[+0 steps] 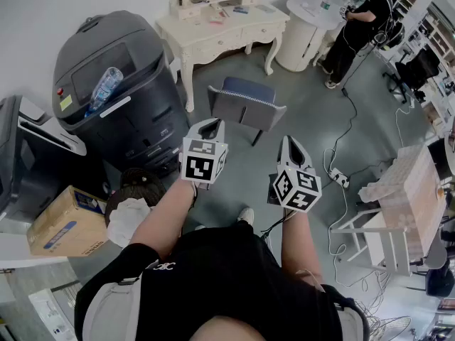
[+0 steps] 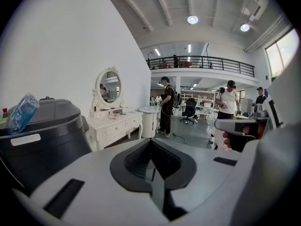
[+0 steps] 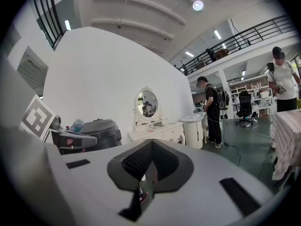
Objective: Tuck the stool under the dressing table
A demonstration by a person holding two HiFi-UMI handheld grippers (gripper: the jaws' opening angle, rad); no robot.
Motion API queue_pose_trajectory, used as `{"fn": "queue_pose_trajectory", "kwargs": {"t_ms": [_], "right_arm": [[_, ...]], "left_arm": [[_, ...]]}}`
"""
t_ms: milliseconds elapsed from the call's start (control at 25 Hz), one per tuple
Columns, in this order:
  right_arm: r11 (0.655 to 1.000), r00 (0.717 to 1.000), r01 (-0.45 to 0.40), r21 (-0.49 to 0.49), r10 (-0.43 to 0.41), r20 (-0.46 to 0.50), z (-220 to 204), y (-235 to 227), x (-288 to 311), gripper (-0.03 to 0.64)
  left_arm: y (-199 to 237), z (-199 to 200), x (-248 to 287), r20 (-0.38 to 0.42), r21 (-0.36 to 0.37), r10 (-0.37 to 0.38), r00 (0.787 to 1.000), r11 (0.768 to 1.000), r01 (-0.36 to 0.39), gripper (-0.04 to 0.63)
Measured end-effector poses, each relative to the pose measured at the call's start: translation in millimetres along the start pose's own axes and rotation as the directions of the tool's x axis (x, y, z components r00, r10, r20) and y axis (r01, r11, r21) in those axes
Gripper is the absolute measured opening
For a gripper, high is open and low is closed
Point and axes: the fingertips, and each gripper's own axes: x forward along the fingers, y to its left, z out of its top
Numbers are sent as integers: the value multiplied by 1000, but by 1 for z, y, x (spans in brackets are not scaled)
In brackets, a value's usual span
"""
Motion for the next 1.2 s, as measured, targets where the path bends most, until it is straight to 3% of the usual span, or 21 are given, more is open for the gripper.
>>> {"fn": "queue_pose_trajectory", "kwargs": {"t_ms": [560, 960, 1200], "right_arm": [[1000, 1000, 3, 3, -3, -18, -13, -3, -5, 8], [997, 995, -79, -13, 78, -62, -17, 3, 15, 9], [996, 992, -92, -10, 90, -87, -21, -21, 48, 9]], "left_arm": [[-14, -13, 0, -25, 28, -1, 1000, 1000, 1, 6], [-3, -17, 15, -51, 13, 26, 998, 1000, -25, 6], [-3, -7, 48, -62, 22, 49, 997, 999, -47, 6]]}}
